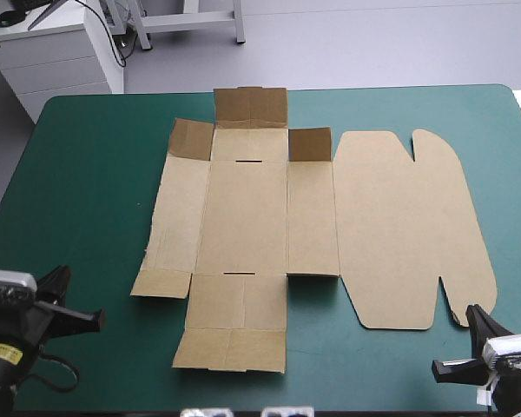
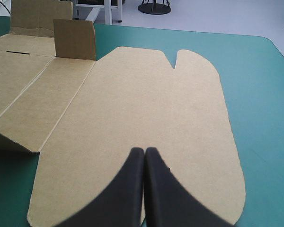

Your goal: Fold the box

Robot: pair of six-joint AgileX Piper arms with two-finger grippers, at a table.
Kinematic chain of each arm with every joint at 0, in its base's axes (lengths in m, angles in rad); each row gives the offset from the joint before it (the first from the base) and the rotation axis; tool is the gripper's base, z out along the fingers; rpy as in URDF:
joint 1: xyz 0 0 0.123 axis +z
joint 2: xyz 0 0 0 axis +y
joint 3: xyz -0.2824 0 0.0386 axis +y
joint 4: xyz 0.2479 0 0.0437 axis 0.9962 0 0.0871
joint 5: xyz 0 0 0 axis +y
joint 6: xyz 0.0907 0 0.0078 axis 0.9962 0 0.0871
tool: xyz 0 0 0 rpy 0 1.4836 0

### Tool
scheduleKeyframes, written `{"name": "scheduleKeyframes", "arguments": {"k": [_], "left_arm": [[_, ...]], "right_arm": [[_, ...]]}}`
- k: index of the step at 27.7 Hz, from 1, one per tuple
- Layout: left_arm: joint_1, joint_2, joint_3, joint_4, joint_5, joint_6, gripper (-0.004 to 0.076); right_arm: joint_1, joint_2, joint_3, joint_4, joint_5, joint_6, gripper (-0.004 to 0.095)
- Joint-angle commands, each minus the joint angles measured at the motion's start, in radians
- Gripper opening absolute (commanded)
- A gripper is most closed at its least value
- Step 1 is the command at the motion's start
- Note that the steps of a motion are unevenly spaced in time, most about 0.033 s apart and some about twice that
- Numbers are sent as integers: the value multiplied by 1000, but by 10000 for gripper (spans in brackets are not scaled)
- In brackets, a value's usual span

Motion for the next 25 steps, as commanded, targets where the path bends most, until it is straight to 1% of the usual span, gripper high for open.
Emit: {"name": "scheduleKeyframes", "arguments": {"k": [1, 4, 7, 12, 16, 18, 21, 23, 25], "left_arm": [[2, 160, -79, 2, -109, -6, -8], [2, 347, -136, -74, -62, 17, 2], [2, 449, -163, -128, -40, 81, 18], [2, 568, -207, -157, -7, 119, 18], [2, 642, -235, -215, 38, 220, 18], [13, 672, -247, -241, 54, 248, 18], [82, 716, -258, -336, 73, 324, 18], [162, 750, -269, -465, 96, 397, 18], [257, 789, -278, -624, 149, 492, 18]], "right_arm": [[1, 0, -30, 4, -73, -1, -19], [1, 0, -30, 4, -73, -1, -19], [1, 0, -30, 4, -75, -1, -19], [1, 0, -30, 4, -75, -1, -19], [1, 0, -30, 4, -75, -1, -19], [1, 0, -30, 4, -75, -1, -19], [1, 0, -30, 4, -75, -1, -19], [1, 0, -30, 4, -75, -1, -19], [1, 0, -30, 4, -75, -1, -19]]}}
